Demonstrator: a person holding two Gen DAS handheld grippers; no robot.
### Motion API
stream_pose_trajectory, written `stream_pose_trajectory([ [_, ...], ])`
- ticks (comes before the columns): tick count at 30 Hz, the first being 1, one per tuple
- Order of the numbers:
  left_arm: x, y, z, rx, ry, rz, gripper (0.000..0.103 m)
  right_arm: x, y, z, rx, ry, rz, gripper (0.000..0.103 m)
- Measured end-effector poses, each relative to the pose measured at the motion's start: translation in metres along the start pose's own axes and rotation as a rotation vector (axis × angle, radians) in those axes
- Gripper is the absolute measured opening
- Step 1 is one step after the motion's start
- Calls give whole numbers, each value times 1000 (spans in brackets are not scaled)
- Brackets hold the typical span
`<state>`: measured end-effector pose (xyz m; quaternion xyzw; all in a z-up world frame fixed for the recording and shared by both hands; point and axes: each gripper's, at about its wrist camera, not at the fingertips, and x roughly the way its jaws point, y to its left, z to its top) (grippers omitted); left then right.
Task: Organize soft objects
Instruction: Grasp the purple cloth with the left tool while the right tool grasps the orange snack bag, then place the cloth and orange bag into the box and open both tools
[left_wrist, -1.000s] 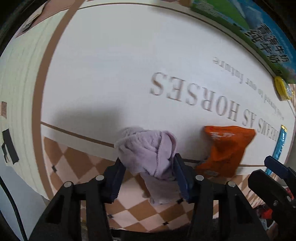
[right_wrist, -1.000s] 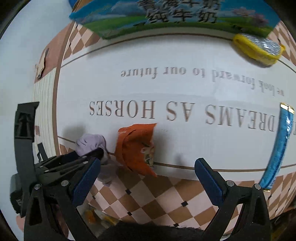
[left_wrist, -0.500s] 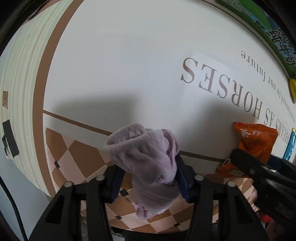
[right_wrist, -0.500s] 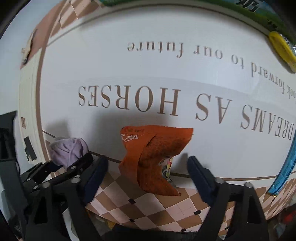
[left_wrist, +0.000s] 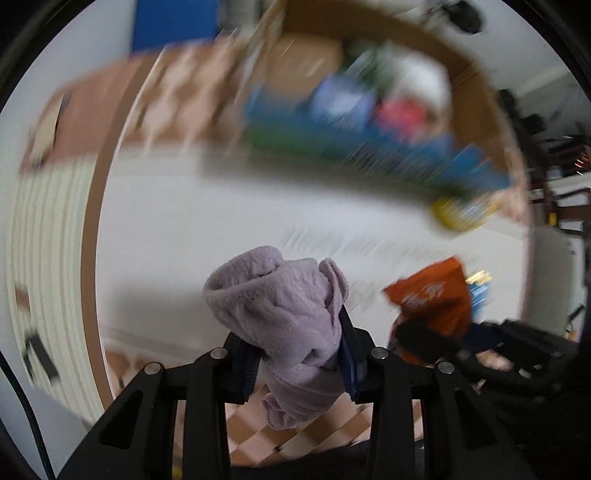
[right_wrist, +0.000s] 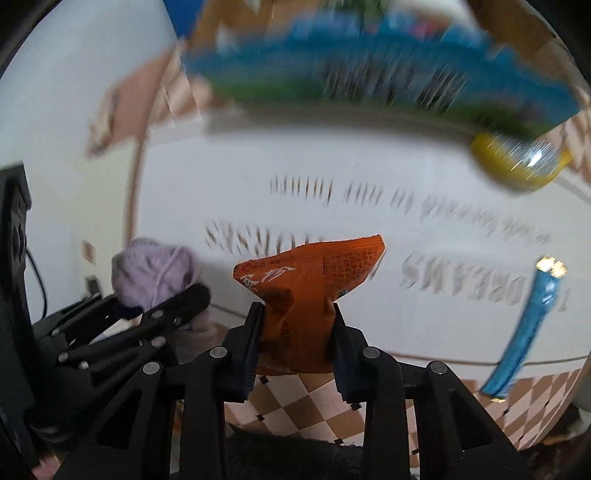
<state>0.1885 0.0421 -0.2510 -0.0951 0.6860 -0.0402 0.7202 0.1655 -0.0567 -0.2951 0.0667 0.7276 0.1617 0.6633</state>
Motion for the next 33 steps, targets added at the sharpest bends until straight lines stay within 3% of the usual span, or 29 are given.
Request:
stream_pose_trajectory([
  [3,-38,-27,58,76,-63,-16,33,-62,-13,25,9,-102,34,35],
  [7,-55,-35,144,130,-118,62,33,-127,-30,73,8,-222,11,35],
  [10,-31,-29,191,120,-84,81,33,-142,-48,114,30,-264,-51,35],
  [14,18,-25,244,106,18,104,33,-124,-71,165,64,-227,-92,35],
  [17,39,-19,270,89,75,116,33,-102,-96,203,78,-167,-130,35],
  [21,73,-16,285,88,137,156,33,-73,-109,229,54,-110,-203,35],
  [25,90,-14,292,89,184,175,33,-47,-113,237,30,-56,-268,35],
  [33,119,-3,303,74,263,194,34,2,-109,241,24,45,-255,35],
])
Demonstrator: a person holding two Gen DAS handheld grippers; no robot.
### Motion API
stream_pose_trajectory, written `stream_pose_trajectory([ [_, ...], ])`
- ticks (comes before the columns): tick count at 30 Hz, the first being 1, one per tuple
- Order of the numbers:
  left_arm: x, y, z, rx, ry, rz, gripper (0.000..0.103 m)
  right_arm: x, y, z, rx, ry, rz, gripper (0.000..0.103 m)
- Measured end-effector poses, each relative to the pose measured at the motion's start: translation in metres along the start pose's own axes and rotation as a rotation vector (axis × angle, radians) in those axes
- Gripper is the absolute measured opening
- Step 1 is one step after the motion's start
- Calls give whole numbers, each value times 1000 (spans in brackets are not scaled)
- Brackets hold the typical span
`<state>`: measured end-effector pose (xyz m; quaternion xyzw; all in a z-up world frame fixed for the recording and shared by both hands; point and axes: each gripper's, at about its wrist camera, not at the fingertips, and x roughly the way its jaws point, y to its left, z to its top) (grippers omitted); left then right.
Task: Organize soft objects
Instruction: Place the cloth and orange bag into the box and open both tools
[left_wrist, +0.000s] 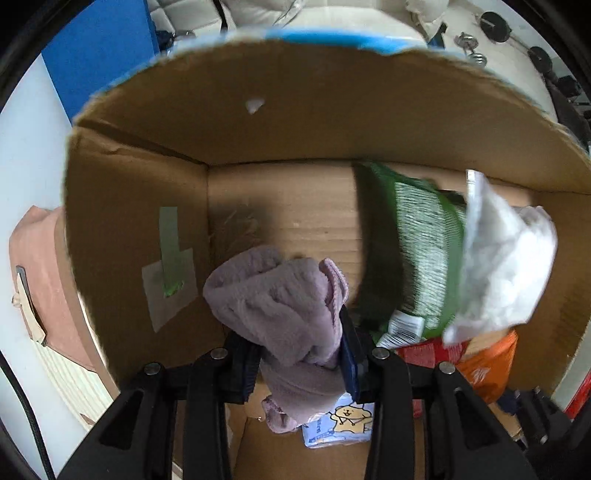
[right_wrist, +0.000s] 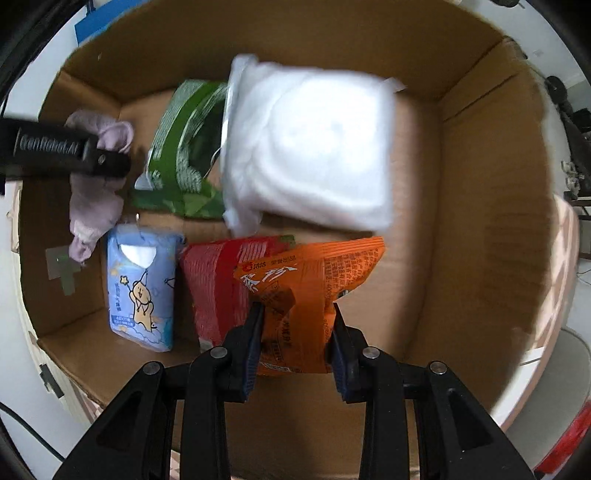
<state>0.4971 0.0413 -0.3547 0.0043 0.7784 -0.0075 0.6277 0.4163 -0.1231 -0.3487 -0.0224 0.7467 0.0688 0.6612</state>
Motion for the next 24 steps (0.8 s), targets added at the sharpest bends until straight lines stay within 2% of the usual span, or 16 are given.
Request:
stream_pose_trajectory([
  [3,7,1,3,2,15,1,34,8,8,0,17,23,62,35],
  [8,15,-4,3,22,42,28,35,13,15,0,1,35,40,35],
  [10,16,-4,3,12,57,10,39,13,12,2,4,52,47,37],
  [12,8,-4,1,3,36,-37,47,12,12,2,3,68,43,53],
  [13,3,-2,2,10,13,-38,50,9,13,4,2,63,38,79],
  [14,-4,-3,0,15,-13,-32,53,4,12,3,-3,45,31,97],
  [15,-9,-4,-2,17,-25,-43,64,-1,10,1,-4,26,13,99],
  [16,-14,-6,-4,19,-29,-53,93,-4,7,0,6,21,-10,99],
  [17,-21,-8,-7,23,-43,-54,102,-7,5,-1,17,19,-12,99],
  [19,-37,-15,-18,32,-98,-37,103,-15,1,-4,43,2,-4,99],
  [24,-74,-26,-51,47,-185,-57,103,-43,-4,-15,56,-80,-23,103],
])
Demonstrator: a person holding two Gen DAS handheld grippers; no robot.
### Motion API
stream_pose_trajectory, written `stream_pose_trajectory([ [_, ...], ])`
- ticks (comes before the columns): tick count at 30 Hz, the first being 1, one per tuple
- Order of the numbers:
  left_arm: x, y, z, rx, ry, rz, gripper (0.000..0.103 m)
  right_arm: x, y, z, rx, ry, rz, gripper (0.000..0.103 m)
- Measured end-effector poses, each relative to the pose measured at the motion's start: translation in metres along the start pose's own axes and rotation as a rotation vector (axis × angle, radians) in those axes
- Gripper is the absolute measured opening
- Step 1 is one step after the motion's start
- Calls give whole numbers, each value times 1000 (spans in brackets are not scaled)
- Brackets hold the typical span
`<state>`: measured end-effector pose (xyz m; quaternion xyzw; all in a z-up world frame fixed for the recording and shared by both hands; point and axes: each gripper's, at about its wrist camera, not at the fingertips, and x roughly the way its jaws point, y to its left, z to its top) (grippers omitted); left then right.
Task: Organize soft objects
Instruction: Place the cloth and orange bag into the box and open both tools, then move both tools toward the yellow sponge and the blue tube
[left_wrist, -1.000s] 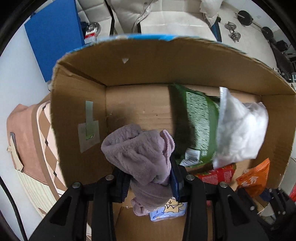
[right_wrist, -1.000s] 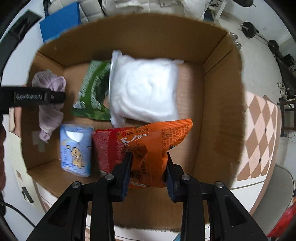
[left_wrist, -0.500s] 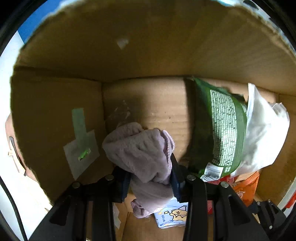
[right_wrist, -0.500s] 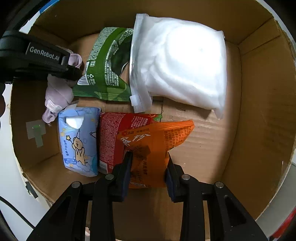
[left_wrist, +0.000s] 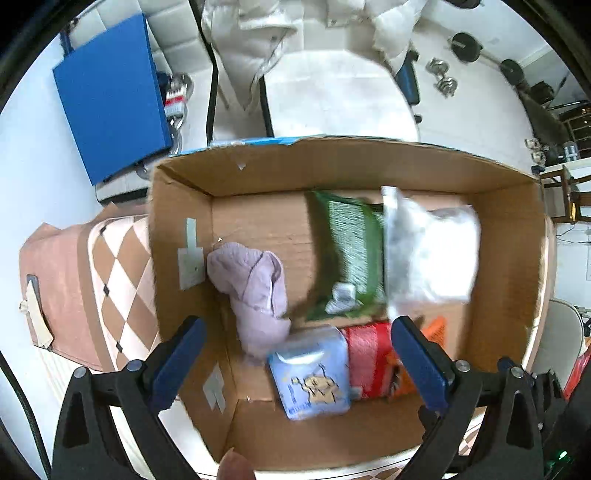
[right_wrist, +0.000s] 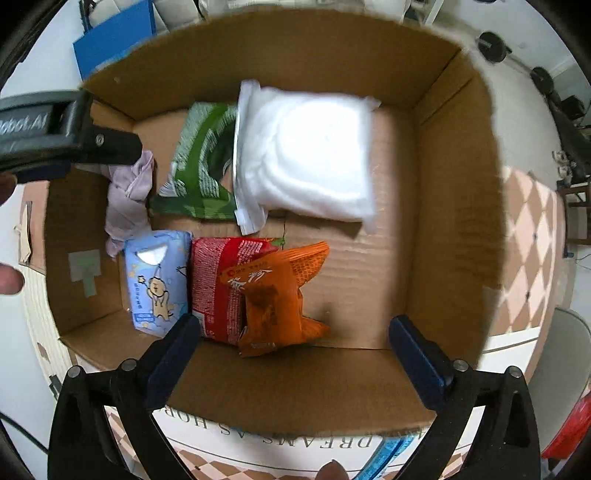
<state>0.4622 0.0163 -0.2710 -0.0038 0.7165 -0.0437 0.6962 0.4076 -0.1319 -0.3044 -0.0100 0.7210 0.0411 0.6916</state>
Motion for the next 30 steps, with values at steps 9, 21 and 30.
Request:
stream_pose_trajectory([
  [9,-60,0,-48,-24,-160,-6,103,-59,1,-28,22,-155,-8,103],
  [21,-96,-47,-190,51,-388,126,103,-108,-61,-152,161,-268,23,103],
  [30,4,-191,-229,590,-354,317,103,-34,-178,-284,478,-134,95,103],
])
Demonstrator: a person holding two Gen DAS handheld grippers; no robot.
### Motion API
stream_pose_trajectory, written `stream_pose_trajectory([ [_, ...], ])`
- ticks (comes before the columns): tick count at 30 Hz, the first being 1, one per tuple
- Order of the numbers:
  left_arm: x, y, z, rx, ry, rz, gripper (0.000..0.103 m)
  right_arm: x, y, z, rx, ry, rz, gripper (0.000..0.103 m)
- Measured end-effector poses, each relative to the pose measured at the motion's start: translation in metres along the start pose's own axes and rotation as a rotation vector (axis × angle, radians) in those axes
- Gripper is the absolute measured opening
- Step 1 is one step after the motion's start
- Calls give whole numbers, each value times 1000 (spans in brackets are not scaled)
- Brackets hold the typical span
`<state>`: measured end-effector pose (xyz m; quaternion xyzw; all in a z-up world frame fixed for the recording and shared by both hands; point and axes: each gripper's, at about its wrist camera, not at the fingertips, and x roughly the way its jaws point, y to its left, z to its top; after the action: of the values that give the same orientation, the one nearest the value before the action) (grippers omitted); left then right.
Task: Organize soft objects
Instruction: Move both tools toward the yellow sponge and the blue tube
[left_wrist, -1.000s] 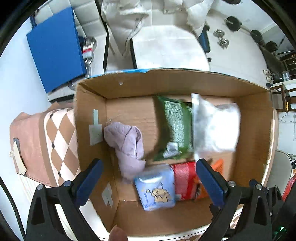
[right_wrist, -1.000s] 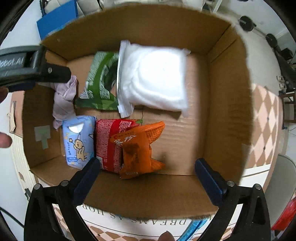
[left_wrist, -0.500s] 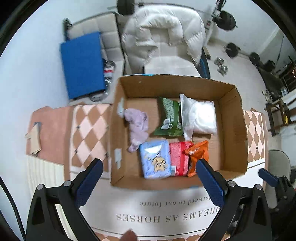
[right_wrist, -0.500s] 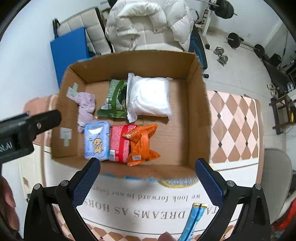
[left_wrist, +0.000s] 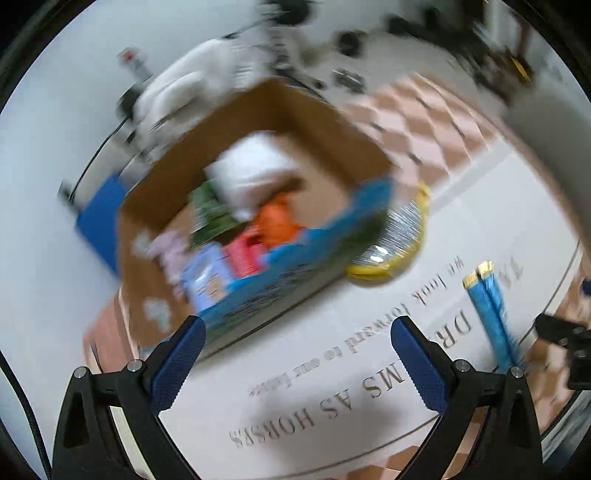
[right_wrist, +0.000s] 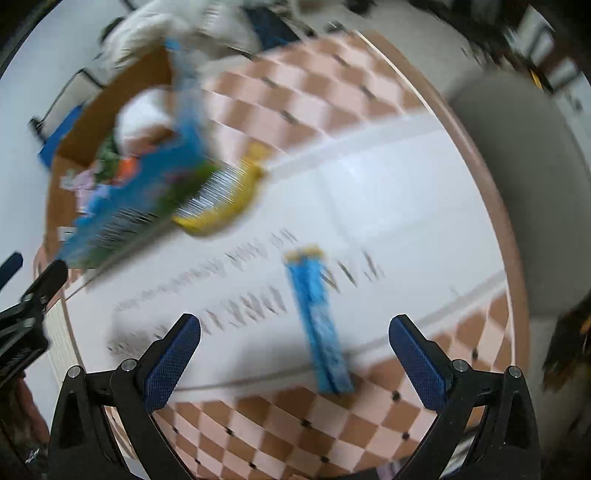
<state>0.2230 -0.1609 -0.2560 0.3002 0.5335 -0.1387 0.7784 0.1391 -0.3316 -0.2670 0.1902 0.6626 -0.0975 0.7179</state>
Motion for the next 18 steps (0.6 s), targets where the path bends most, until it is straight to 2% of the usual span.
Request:
stream_pose_trajectory([
  [2,17,-28,9,99,10,46,103,13,-20,-7,26,15,3,103],
  [6,57,-79,26,293,30,199,103,42,-54,-11,68,17,-6,103],
  [8,73,-98,33,371,39,239,103,54,-69,-12,89,22,-1,103],
  [15,102,-140,40,528,48,255,102,89,-101,-13,135,63,-6,103],
  [18,112,-143,43,515,86,208,90,95,-106,-13,132,72,-11,103],
])
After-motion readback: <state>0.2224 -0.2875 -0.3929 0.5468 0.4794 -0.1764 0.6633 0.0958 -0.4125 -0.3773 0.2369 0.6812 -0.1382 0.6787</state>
